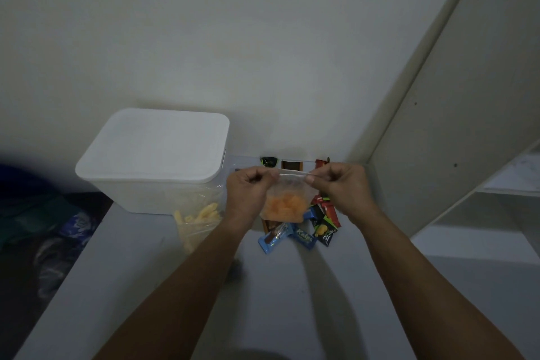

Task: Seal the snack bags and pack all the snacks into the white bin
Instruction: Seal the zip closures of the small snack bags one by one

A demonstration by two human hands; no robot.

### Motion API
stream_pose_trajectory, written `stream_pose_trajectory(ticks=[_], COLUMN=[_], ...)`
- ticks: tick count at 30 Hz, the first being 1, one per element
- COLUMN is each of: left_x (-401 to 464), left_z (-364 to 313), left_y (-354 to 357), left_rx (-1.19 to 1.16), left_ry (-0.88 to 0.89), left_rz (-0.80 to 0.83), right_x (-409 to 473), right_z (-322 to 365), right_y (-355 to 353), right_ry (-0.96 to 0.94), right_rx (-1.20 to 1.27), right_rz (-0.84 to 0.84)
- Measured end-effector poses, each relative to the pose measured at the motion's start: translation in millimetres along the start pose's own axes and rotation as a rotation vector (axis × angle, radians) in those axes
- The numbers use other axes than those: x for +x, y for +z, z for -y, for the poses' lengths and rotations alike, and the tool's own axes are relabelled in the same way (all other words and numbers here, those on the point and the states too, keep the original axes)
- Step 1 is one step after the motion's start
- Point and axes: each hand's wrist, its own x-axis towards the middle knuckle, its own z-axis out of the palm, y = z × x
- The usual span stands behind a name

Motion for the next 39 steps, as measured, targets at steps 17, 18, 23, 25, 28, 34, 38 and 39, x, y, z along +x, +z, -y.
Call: stream_pose_trajectory(ticks=[17, 18, 23, 25, 28, 34, 38, 39], left_x=[-17.5, -17.1, -19.5, -20.9, -23.9, -34.6, -42.6, -45.0], left_z=[-8.3, -11.0, -17.3, -16.9, -15.1, -5.0, -3.3, -2.3], left_y=[20.7, 21.1, 17.4, 16.2, 15.2, 12.5, 14.6, 14.9], left_rx=[0.002, -0.061, -0.28, -0.249, -0.231, -0.221, -0.191, -0.171], left_ry=[-0.261, -0.323, -0.439, -0.448, -0.452, -0.406, -0.386, -0.372], left_rz=[-0.07, -0.03, 0.047, 0.035, 0.038, 0.061, 0.042, 0.039], right_x=[-8.0, -8.5, -10.3, -12.0, -14.2, -20.8, -25.6, -26.4], right_z=[-2.2, -1.9, -2.9, -4.6, -10.0, -15.3, -15.9, -17.4], right_y=[-0.9, -0.5, -1.3, -1.8, -1.2, -1.6, -2.5, -2.2], right_ry=[-0.102, -0.109, -0.164, -0.169, -0.16, -0.111, -0.044, -0.037], right_rx=[0.037, 0.034, 0.022, 0.016, 0.033, 0.084, 0.042, 0.02], right_rz=[-0.06, -0.053, -0.006, 0.018, 0.05, 0.162, 0.284, 0.297])
